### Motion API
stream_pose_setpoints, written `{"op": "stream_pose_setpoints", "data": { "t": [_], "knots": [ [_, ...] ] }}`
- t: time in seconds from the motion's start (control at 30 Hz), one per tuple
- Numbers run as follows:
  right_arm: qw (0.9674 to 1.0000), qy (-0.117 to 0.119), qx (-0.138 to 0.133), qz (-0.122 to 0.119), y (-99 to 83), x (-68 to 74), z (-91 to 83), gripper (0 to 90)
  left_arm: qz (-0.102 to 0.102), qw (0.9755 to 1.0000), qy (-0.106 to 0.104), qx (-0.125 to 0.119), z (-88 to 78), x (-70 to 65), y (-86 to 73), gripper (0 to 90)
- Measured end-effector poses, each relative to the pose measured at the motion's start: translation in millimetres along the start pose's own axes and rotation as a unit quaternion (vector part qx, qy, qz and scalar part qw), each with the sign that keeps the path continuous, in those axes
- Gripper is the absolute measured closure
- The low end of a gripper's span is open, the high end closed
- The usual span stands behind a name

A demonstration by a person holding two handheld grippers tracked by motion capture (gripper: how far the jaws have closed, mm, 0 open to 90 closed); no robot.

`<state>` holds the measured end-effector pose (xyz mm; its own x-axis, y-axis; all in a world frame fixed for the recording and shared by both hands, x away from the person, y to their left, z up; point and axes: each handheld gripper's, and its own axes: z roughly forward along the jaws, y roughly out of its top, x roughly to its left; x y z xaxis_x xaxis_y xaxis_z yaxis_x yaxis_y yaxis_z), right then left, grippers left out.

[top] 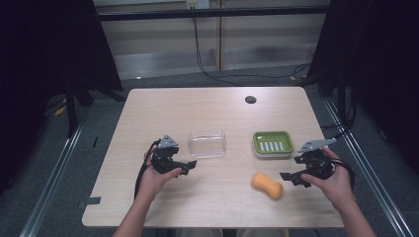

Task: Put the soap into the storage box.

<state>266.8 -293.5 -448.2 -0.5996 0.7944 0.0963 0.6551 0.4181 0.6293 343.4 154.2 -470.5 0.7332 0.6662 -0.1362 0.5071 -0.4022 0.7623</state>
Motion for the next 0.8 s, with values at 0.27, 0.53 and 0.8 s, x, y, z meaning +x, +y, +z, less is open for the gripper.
{"op": "stream_pose_setpoints", "data": {
  "t": [0.27,0.53,0.8],
  "knots": [
    [0.9999,0.008,0.001,0.006,1.8,4.6,0.3,14.3,-0.003,1.0,-0.001,-0.003,-1.8,2.6,-0.7,8.9],
    [0.9999,0.009,0.011,0.009,5.4,11.3,-0.9,16.6,-0.003,1.0,0.003,-0.005,-2.9,3.1,-1.3,8.9],
    [0.9991,0.02,0.034,0.012,10.4,22.2,-1.1,18.4,-0.006,1.0,0.001,-0.001,0.9,2.0,-1.7,8.7]
  ]
}}
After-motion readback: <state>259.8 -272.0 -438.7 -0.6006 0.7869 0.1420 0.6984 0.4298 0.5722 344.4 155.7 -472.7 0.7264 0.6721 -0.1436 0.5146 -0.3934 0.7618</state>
